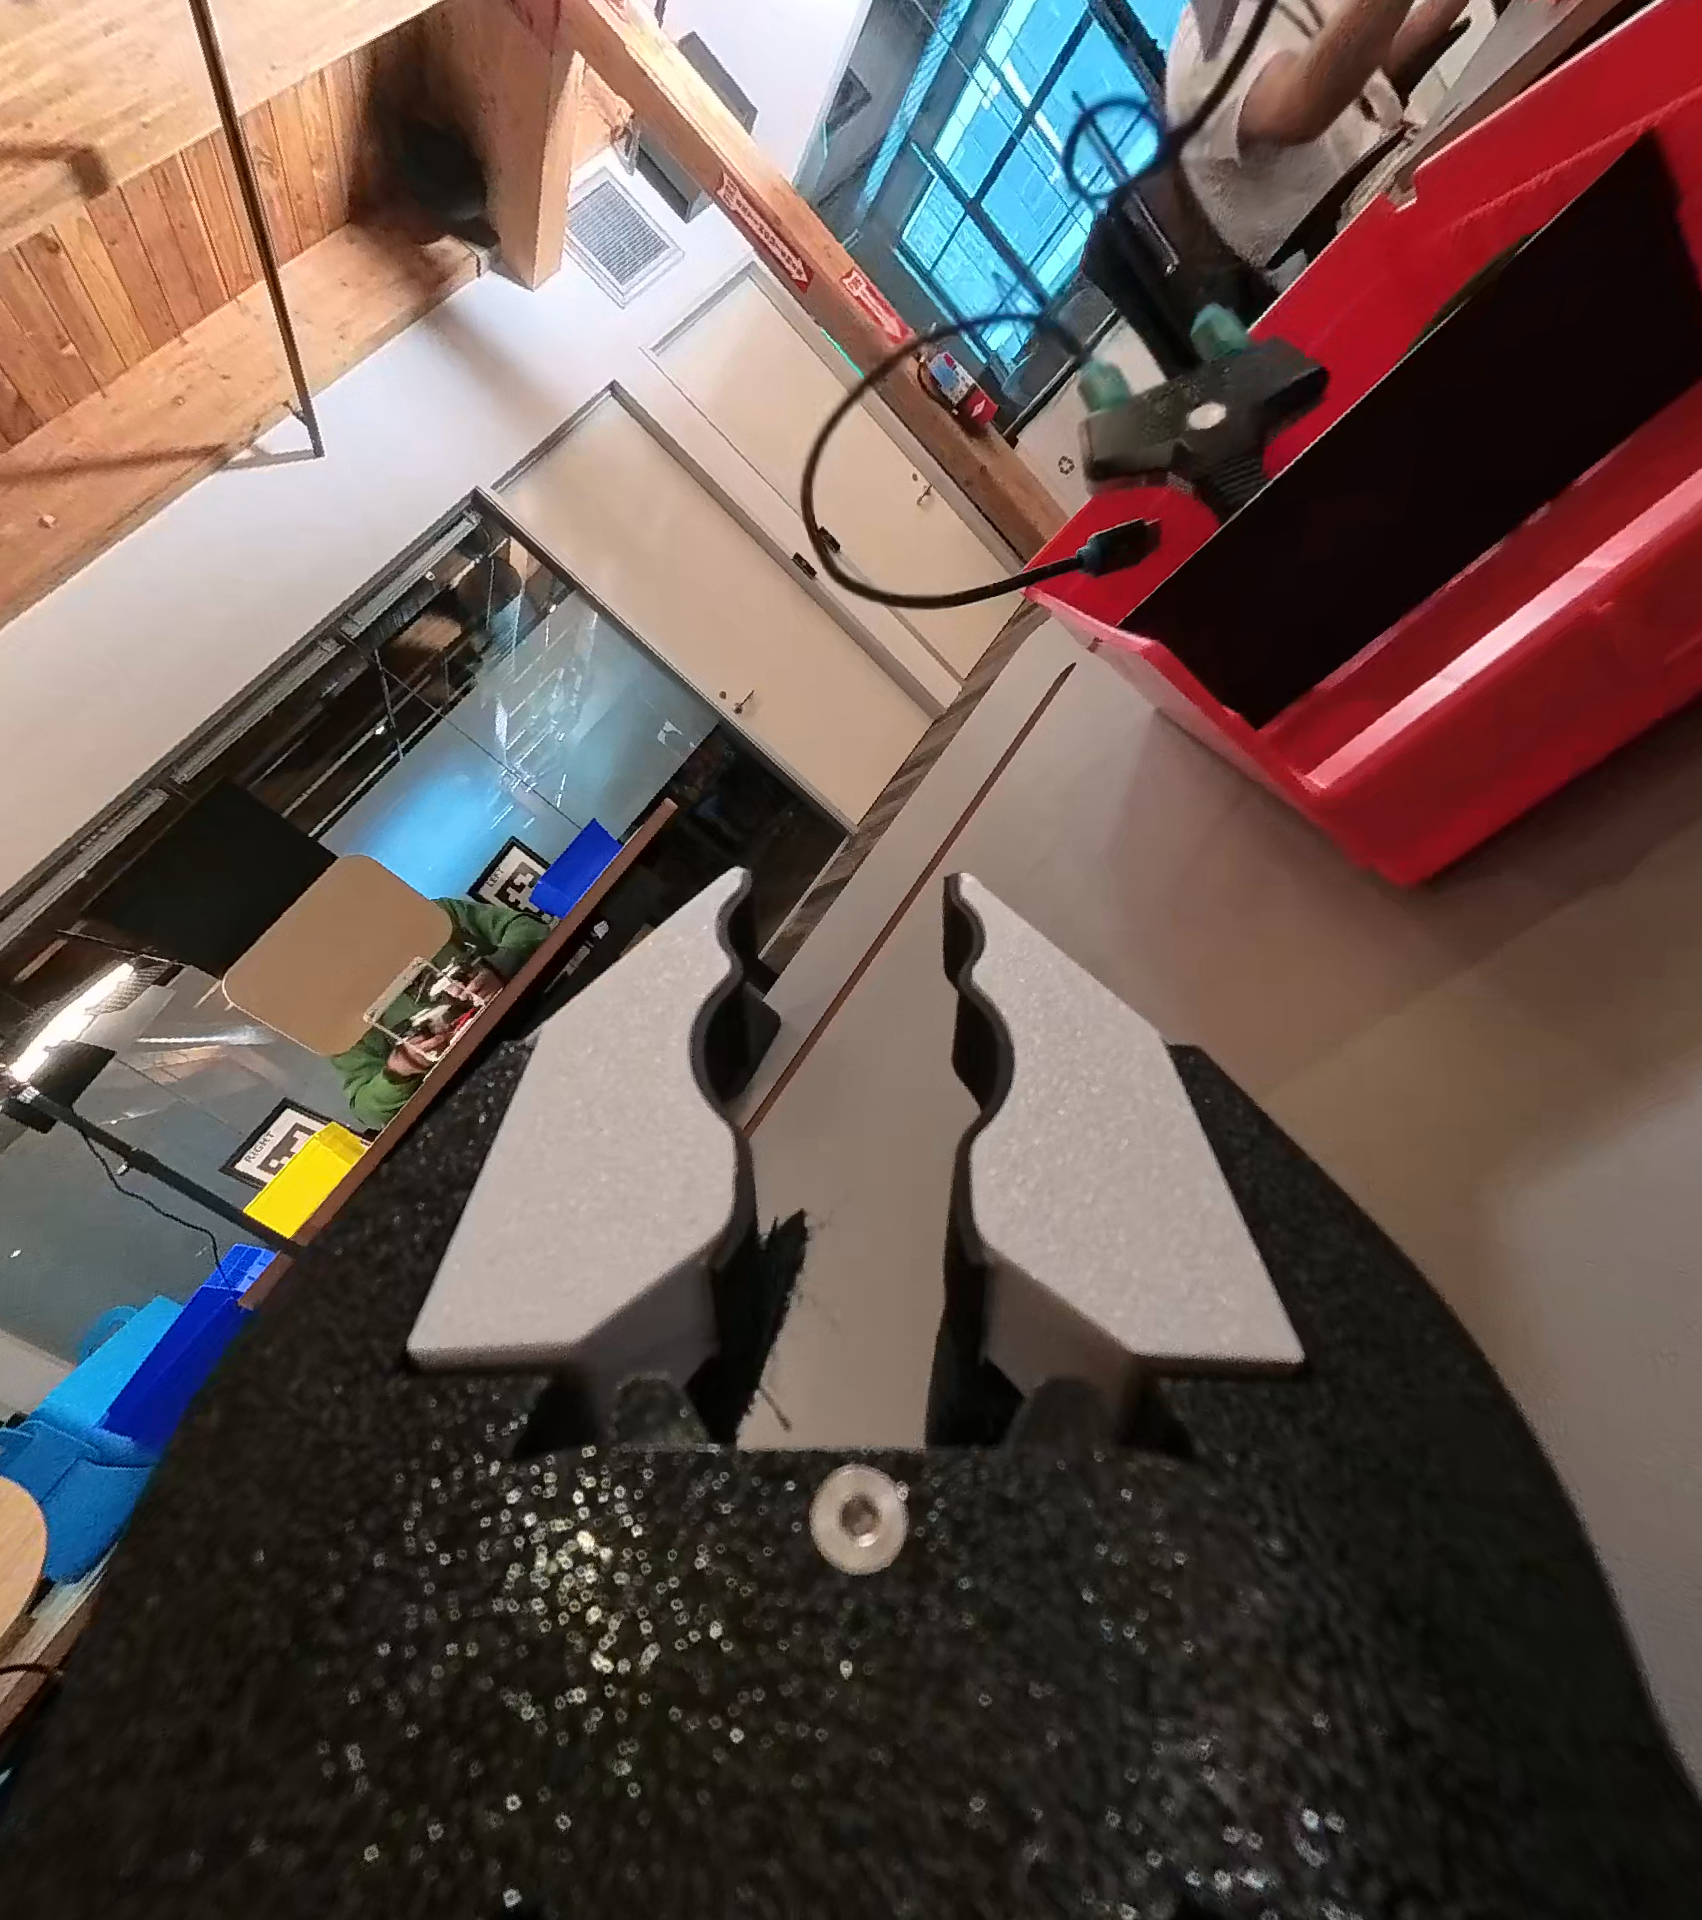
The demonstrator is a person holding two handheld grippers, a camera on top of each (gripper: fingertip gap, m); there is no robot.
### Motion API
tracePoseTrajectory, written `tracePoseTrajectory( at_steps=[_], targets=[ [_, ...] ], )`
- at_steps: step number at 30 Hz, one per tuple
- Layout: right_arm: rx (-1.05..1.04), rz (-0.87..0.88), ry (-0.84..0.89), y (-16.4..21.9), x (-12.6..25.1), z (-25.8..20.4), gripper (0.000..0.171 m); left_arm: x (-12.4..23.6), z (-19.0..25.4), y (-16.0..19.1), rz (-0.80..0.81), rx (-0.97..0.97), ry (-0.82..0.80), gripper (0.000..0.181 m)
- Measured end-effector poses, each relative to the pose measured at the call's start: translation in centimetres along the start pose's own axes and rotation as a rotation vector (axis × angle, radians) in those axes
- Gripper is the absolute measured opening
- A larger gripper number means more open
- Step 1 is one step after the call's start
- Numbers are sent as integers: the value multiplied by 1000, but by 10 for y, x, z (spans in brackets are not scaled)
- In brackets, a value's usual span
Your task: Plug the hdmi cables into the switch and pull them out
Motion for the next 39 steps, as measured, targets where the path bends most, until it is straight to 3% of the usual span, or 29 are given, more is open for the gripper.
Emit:
tracePoseTrajectory(
  at_steps=[4, 14, 18, 24, 29, 31, 39],
  targets=[
    [103, 89, -16, -15, 11, -19, 81, 0, 1, 1, -5, -7, 6, 33],
    [35, 389, -175, -67, 67, -124, 74, 2, 1, 4, -12, 8, 5, 33],
    [-132, 503, -242, -83, 91, -164, 72, 2, -1, 6, -16, 11, 1, 33],
    [-491, 849, -287, -146, 132, -228, 64, 12, -13, -17, 28, 18, -50, 34],
    [-509, 943, -301, -169, 125, -284, 60, 64, -43, -68, 150, 163, -180, 26],
    [-524, 977, -327, -175, 115, -304, 59, 89, -64, -78, 126, 168, -257, 27],
    [-507, 1015, -339, -185, 61, -360, 57, 177, -140, -38, -160, 289, -550, 38]
  ],
)
Point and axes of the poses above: each gripper's, where its closed fingertips meet, x back along the fingers, y out of its underside, z = x × y across the jaws, the point moved 8 cm from there along x, back along the fingers, and after that the axes turned 13 degrees about z, right-handed, at the moved point
